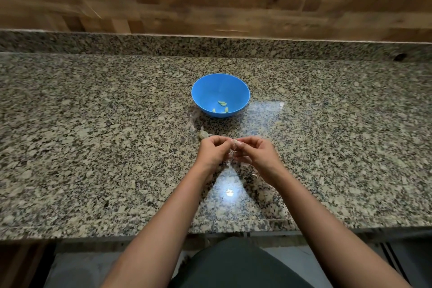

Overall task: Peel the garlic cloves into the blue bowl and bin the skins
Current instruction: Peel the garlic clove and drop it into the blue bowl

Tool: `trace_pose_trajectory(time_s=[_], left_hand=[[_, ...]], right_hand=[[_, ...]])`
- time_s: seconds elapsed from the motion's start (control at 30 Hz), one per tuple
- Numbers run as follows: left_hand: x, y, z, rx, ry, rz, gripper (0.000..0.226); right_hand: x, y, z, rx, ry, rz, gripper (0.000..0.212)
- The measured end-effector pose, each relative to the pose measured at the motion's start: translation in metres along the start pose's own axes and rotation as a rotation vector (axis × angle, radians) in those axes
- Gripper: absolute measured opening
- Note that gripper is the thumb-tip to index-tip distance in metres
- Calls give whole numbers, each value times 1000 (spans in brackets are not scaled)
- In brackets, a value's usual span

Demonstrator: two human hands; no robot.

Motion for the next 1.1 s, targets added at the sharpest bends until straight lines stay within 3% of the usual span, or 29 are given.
trace_pose_trajectory(time_s=[0.17,0.33,0.6,0.77,0.97,1.1], left_hand=[[-4,-3,0,14,46,-49,11],[-4,-4,0,29,65,-58,15],[2,-4,0,32,73,-21,19],[5,-4,3,25,59,22,25],[9,7,8,-48,70,33,22],[13,9,11,-5,-8,279,14]], right_hand=[[10,-1,3,-4,75,-99,3],[13,1,2,24,58,-78,13],[4,6,1,-76,-36,239,7],[-3,4,4,-106,-70,259,22],[-9,14,7,-219,-92,271,10],[-6,21,5,-201,-68,182,9]])
Point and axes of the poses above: each hand's wrist, its own z-axis towards the middle knuckle, its own y-axis out of the back of the hand, x = y × z, the point moved 6 cm from there along z, towards the middle knuckle, and after that the axes turned 12 degrees about -x, right-handed, at the moved point
